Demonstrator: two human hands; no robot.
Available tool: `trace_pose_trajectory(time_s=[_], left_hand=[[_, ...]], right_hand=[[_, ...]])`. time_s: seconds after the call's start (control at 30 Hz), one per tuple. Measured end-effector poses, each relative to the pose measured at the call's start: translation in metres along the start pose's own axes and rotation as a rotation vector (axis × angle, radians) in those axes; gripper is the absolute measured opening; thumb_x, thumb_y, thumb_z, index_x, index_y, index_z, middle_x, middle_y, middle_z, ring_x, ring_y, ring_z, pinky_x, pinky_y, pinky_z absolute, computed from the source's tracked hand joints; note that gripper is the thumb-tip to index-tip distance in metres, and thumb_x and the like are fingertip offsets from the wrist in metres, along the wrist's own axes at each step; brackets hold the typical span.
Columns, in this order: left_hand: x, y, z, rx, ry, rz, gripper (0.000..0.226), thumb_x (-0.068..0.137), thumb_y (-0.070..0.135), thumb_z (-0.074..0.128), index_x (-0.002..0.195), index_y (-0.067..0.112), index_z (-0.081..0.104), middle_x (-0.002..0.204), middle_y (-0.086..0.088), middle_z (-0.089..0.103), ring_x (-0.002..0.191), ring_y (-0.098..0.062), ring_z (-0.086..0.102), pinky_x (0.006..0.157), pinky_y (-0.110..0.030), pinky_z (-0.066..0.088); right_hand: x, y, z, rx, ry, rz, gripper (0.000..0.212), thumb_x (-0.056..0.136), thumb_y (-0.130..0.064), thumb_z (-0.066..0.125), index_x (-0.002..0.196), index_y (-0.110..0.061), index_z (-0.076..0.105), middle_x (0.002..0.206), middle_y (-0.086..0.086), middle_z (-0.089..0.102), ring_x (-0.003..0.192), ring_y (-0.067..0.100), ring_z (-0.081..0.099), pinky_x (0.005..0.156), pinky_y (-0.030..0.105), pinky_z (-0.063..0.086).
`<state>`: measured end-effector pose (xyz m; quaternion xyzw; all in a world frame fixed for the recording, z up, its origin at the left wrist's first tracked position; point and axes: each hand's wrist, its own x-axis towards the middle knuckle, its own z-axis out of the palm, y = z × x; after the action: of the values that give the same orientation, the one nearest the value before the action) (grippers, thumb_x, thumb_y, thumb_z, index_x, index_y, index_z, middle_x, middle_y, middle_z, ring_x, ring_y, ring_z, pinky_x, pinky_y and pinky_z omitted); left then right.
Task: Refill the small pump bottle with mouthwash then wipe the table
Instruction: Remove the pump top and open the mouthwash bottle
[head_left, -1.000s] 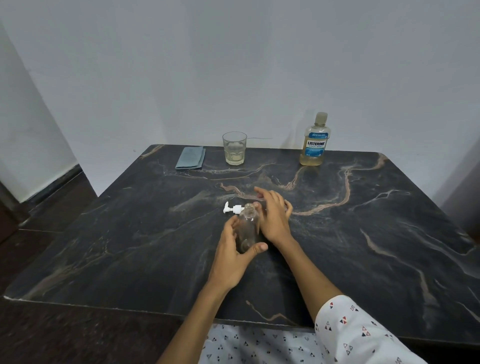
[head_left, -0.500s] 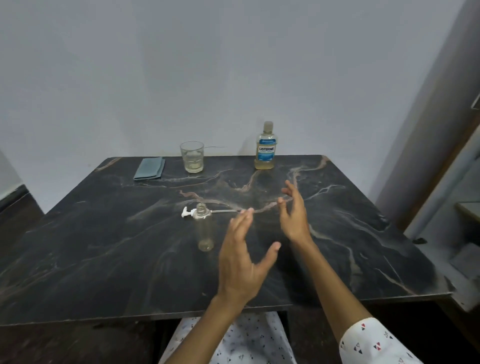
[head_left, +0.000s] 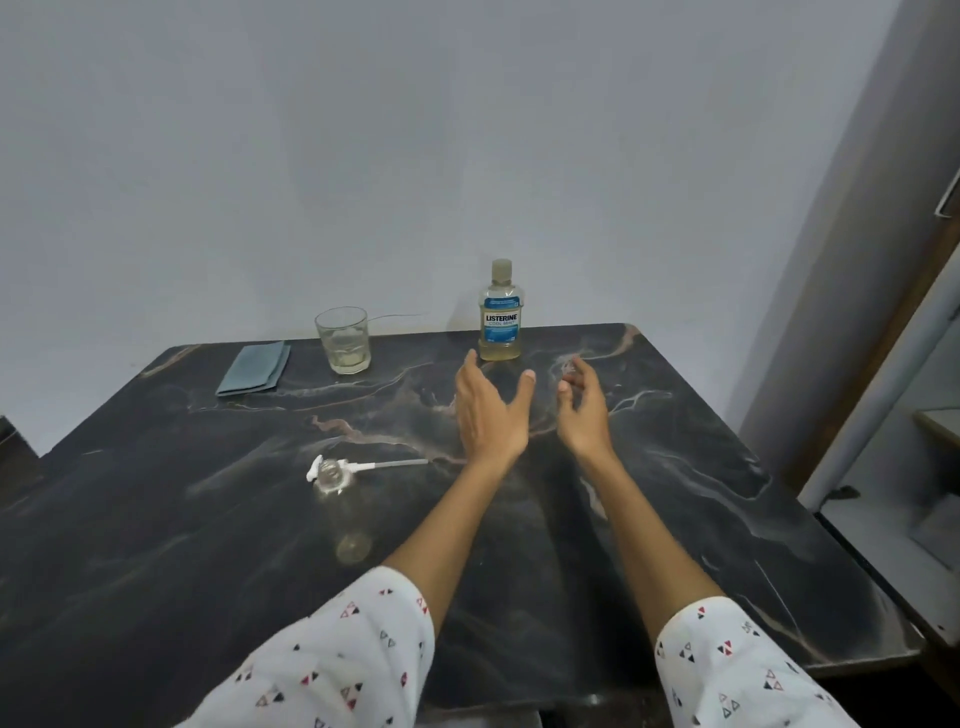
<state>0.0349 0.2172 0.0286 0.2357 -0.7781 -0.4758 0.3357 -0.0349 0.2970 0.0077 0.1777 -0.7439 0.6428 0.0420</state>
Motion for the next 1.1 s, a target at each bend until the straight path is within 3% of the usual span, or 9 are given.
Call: trace_pose_trajectory(time_s=[0.17,0.33,0.5,0.63,0.73,0.83,1.0,1.1], left_hand=[[0.068,-0.011,0.035,-0.071,0.003,-0.201,0.082,0.092,0.043,0.055,0.151,0.014,0.006,0.159,-0.007,0.013,0.141,-0.028,0.028,0.115,-0.047,0.025],[0.124,-0.034,0.053,-0.106,0.014,-0.331,0.079,0.095,0.037,0.051,0.151,0.012,0.002,0.16,-0.008,0.01,0.145,-0.026,0.018,0.115,-0.038,0.02],[0.166,-0.057,0.068,-0.155,-0.052,-0.374,0.062,0.101,0.013,0.037,0.152,0.016,0.001,0.159,-0.007,0.012,0.144,-0.026,0.02,0.115,-0.038,0.021],[0.182,-0.067,0.08,-0.235,-0.113,-0.399,0.071,0.097,-0.001,0.041,0.152,0.019,0.001,0.159,-0.005,0.013,0.144,-0.024,0.02,0.114,-0.039,0.025],[0.19,-0.072,0.083,-0.334,-0.092,-0.401,0.066,0.097,-0.002,0.039,0.152,0.016,0.007,0.158,-0.006,0.019,0.143,-0.023,0.025,0.112,-0.035,0.028],[0.193,-0.071,0.083,-0.409,-0.089,-0.378,0.054,0.098,-0.001,0.037,0.149,0.011,0.022,0.151,-0.007,0.036,0.135,-0.019,0.039,0.108,-0.029,0.033],[0.183,-0.058,0.079,-0.416,-0.025,-0.318,0.042,0.098,0.004,0.045,0.139,0.011,0.042,0.136,-0.007,0.053,0.121,-0.018,0.052,0.096,-0.025,0.042],[0.169,-0.04,0.074,-0.404,-0.014,-0.275,0.038,0.098,0.005,0.044,0.135,0.012,0.046,0.132,-0.008,0.055,0.115,-0.018,0.055,0.093,-0.025,0.045]], right_hand=[[0.061,0.019,0.013,0.012,-0.014,0.126,0.046,0.1,-0.007,0.038,0.145,-0.01,0.03,0.136,0.011,0.046,0.124,0.02,0.046,0.09,0.017,0.036],[0.116,0.036,0.034,-0.019,-0.104,0.228,0.049,0.101,-0.007,0.037,0.147,-0.014,0.025,0.141,0.008,0.041,0.128,0.019,0.041,0.094,0.021,0.036],[0.156,0.05,0.061,-0.07,-0.199,0.237,0.058,0.098,0.003,0.035,0.15,-0.015,0.019,0.154,0.006,0.026,0.141,0.022,0.027,0.111,0.031,0.028],[0.179,0.055,0.08,-0.064,-0.268,0.202,0.063,0.097,0.005,0.036,0.151,-0.017,0.013,0.157,0.005,0.018,0.143,0.023,0.021,0.113,0.036,0.026],[0.186,0.055,0.09,-0.014,-0.316,0.157,0.062,0.096,0.006,0.037,0.15,-0.016,0.017,0.152,0.006,0.03,0.139,0.022,0.03,0.11,0.032,0.029],[0.188,0.055,0.096,0.009,-0.315,0.112,0.053,0.096,0.003,0.041,0.145,-0.013,0.028,0.142,0.009,0.044,0.131,0.022,0.042,0.108,0.034,0.035],[0.18,0.048,0.088,-0.052,-0.232,0.05,0.041,0.096,-0.016,0.054,0.135,-0.014,0.041,0.13,0.007,0.055,0.118,0.023,0.053,0.1,0.04,0.045],[0.165,0.038,0.074,-0.035,-0.158,0.015,0.037,0.093,-0.018,0.058,0.128,-0.015,0.046,0.122,0.005,0.058,0.112,0.023,0.056,0.096,0.042,0.048]])
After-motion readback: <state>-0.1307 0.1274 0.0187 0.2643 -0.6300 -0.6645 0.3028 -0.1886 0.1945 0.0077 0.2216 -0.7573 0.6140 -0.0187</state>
